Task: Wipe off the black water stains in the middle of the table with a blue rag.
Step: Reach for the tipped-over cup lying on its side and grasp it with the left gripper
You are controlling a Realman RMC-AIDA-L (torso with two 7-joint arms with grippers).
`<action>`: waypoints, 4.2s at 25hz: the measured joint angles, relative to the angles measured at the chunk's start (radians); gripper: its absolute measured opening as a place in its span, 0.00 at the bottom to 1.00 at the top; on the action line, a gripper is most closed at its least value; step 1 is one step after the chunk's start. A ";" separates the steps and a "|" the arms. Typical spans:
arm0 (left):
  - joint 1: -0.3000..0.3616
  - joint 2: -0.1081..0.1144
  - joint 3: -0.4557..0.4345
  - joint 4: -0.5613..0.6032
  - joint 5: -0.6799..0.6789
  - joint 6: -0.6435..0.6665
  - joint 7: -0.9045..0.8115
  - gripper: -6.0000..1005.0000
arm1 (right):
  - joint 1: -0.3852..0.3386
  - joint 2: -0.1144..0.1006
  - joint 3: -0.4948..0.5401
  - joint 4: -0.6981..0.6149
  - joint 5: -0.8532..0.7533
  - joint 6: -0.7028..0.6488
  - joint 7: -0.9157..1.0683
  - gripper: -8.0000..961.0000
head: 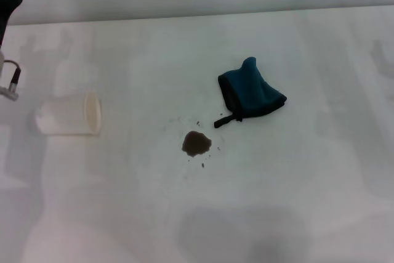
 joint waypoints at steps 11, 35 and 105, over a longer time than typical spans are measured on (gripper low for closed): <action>0.044 0.000 0.010 0.010 0.001 -0.042 -0.007 0.86 | 0.058 0.003 -0.008 0.031 -0.007 -0.054 -0.009 0.88; 0.118 0.108 -0.079 -0.112 0.476 0.151 -0.301 0.86 | -0.003 -0.002 -0.036 0.053 -0.019 0.010 -0.057 0.87; -0.437 0.229 0.625 -0.831 1.162 0.560 -0.662 0.86 | 0.096 0.008 0.057 0.184 -0.019 -0.224 -0.062 0.87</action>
